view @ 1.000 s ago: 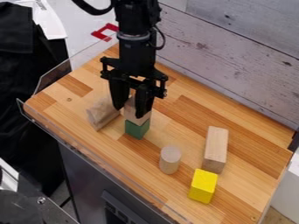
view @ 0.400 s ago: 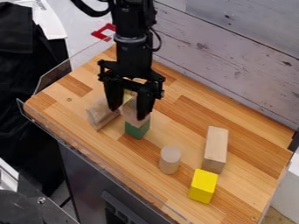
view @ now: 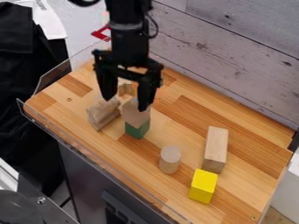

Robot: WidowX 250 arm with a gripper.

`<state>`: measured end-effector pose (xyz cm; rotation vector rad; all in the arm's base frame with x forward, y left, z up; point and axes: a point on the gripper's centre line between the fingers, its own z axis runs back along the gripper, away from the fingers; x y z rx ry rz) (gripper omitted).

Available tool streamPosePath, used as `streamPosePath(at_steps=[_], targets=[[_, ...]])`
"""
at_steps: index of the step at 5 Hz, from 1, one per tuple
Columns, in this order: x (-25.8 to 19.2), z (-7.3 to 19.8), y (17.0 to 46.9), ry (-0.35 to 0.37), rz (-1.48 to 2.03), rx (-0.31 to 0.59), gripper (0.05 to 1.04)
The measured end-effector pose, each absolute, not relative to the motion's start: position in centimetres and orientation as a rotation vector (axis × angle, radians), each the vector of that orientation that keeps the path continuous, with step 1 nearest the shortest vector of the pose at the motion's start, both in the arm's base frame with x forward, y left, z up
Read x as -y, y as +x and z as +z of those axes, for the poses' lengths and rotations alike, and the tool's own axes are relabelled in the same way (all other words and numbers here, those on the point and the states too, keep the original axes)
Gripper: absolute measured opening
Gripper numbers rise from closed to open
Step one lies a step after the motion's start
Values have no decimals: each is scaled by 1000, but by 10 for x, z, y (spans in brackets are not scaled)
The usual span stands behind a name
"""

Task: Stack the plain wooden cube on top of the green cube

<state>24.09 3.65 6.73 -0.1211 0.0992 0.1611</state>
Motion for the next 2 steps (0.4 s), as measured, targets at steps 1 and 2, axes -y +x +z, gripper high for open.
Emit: streamPosePath(at_steps=[1,2], targets=[[-37,95,246,-88,145,-41,1001],[-31,110,254,-62,101,-23,1001]])
